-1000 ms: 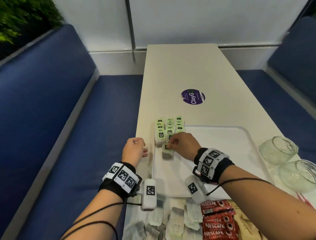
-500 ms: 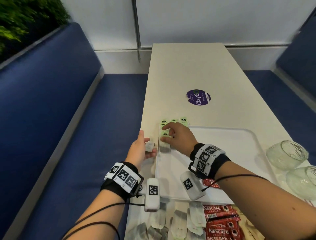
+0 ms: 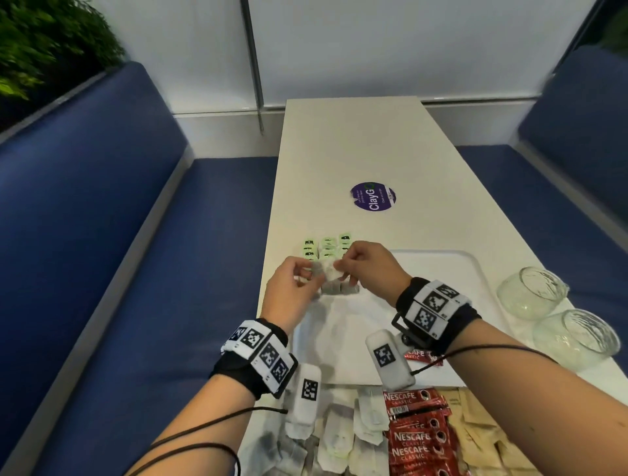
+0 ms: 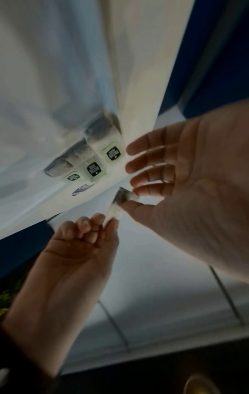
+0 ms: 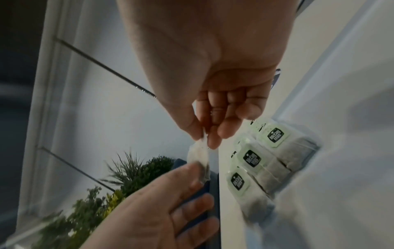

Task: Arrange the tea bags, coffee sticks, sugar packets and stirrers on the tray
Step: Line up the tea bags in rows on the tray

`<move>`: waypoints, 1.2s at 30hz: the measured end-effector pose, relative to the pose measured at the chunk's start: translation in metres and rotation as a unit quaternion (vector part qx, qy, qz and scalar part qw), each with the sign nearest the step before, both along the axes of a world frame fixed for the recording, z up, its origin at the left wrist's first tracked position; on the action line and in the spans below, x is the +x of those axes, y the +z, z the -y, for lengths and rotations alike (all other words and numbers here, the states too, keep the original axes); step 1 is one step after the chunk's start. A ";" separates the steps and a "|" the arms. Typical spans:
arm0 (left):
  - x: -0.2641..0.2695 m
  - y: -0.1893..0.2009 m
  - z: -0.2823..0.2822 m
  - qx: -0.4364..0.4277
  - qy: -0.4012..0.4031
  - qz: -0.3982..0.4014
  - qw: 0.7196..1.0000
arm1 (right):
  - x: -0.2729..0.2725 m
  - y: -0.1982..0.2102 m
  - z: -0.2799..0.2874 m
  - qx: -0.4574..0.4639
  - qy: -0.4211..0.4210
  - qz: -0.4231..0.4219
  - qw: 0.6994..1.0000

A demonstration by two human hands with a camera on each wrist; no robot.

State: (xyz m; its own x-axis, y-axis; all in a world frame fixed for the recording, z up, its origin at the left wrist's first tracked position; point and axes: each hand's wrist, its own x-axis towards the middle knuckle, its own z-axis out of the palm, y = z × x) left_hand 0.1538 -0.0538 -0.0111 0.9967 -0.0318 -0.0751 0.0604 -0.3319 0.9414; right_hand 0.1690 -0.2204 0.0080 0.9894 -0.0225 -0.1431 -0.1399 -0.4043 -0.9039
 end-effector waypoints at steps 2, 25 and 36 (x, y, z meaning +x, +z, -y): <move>0.000 0.002 0.006 0.054 -0.046 0.038 0.997 | -0.002 0.004 0.002 0.030 -0.016 -0.017 0.999; 0.011 -0.027 0.010 0.124 -0.138 -0.078 0.980 | -0.009 -0.037 0.034 0.010 0.075 -0.105 0.992; 0.040 -0.017 -0.003 0.386 -0.130 -0.035 0.912 | 0.010 -0.053 0.039 -0.056 -0.032 -0.063 0.996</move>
